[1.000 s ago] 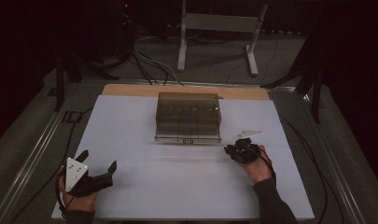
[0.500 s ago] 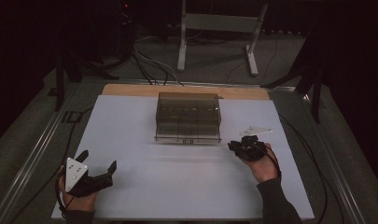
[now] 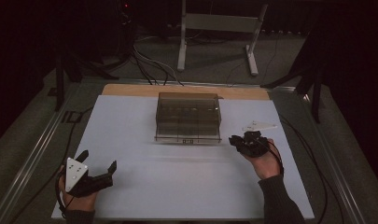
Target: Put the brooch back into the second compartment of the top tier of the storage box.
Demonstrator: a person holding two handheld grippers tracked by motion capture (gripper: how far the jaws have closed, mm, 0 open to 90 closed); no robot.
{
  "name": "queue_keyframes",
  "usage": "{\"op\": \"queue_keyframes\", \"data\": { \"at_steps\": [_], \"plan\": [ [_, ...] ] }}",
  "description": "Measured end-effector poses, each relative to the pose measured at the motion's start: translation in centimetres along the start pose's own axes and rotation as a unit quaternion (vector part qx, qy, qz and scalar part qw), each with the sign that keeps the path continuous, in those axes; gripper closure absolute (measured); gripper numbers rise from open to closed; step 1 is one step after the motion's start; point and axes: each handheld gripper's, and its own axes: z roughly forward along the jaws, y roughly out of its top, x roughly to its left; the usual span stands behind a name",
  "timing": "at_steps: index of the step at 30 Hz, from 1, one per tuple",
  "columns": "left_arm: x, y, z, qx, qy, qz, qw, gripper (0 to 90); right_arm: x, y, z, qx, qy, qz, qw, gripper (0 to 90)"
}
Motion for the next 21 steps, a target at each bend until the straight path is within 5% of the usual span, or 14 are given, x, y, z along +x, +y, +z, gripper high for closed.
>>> {"op": "queue_keyframes", "data": {
  "at_steps": [21],
  "plan": [
    [0.0, 0.0, 0.0, 0.0, -0.001, 0.001, 1.0, 0.4, 0.9, 2.7, -0.7, -0.02, 0.011, -0.013, 0.9997, 80.0]
  ]
}}
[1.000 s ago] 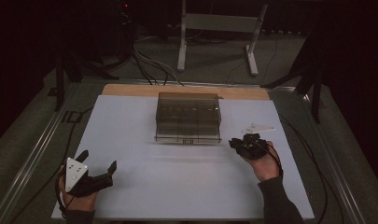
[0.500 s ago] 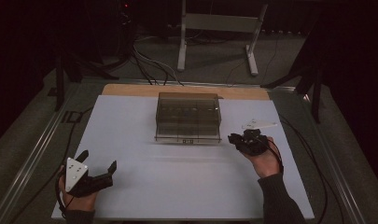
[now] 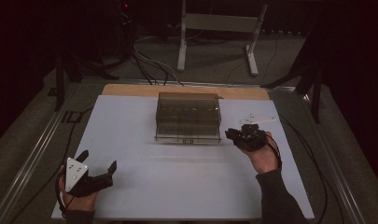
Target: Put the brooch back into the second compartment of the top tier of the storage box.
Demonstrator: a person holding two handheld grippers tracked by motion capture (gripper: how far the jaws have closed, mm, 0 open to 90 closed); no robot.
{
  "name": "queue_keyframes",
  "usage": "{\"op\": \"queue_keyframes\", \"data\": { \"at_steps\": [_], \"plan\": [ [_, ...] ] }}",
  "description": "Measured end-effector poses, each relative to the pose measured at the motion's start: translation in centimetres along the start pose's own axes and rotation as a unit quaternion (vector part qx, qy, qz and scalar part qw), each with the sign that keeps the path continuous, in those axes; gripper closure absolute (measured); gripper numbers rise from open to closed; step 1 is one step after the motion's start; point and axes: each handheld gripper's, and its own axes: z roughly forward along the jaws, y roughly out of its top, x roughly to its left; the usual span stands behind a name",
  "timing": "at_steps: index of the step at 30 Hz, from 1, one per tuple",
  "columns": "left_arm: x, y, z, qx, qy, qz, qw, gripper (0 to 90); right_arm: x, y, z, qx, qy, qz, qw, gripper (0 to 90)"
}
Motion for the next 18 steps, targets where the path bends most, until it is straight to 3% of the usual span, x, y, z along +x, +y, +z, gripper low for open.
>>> {"op": "queue_keyframes", "data": {
  "at_steps": [18],
  "plan": [
    [0.0, 0.0, 0.0, 0.0, 0.0, 0.0, 1.0, 0.4, 1.1, 2.1, 0.2, -0.015, 0.008, -0.013, 0.9998, 80.0]
  ]
}}
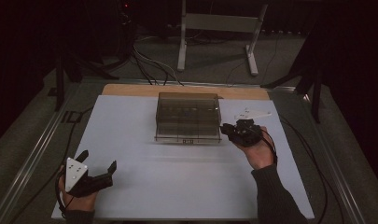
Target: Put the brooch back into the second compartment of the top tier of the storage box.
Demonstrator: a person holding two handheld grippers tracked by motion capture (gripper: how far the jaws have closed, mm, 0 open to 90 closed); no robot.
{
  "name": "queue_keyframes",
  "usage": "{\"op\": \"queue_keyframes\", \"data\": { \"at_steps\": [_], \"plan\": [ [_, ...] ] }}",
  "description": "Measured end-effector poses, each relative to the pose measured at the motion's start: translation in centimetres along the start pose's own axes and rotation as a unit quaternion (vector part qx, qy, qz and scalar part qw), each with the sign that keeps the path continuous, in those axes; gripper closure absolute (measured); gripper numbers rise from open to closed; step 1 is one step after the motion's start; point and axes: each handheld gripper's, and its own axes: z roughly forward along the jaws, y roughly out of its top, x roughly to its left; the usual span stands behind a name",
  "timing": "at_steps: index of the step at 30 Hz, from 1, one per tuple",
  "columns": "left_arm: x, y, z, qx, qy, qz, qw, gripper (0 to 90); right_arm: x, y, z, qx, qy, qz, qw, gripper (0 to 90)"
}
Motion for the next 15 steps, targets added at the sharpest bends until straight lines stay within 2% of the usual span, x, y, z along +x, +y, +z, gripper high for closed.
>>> {"op": "queue_keyframes", "data": {
  "at_steps": [15],
  "plan": [
    [0.0, 0.0, 0.0, 0.0, 0.0, 0.0, 1.0, 0.4, 1.0, 1.5, 0.7, -0.004, 0.008, -0.009, 0.9999, 80.0]
  ]
}}
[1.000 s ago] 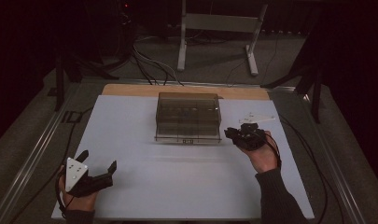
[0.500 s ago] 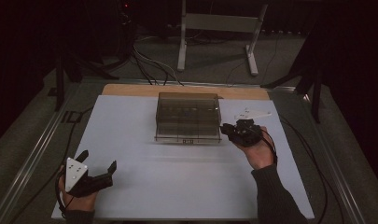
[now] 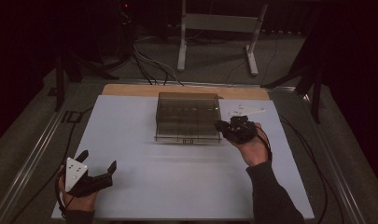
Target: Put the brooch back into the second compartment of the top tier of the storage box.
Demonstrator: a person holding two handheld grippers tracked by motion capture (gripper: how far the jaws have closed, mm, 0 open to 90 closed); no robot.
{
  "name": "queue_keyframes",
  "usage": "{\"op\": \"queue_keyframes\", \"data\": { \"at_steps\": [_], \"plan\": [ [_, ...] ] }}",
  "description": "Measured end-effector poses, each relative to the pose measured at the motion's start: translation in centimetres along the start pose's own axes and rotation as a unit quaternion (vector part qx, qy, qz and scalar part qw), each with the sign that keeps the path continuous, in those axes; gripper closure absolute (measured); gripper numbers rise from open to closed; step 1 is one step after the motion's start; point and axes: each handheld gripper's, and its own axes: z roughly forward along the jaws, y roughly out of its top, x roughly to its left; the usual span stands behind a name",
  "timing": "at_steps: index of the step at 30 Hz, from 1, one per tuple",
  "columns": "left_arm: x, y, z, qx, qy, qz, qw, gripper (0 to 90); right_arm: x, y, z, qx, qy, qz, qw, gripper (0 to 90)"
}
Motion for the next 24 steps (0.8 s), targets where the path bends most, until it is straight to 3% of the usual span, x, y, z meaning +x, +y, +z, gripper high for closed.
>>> {"op": "queue_keyframes", "data": {
  "at_steps": [24],
  "plan": [
    [0.1, 0.0, 0.0, 0.0, 0.0, -0.001, 1.0, 0.4, 0.8, 1.3, 1.6, -0.001, 0.02, 0.0, 0.9998, 80.1]
  ]
}}
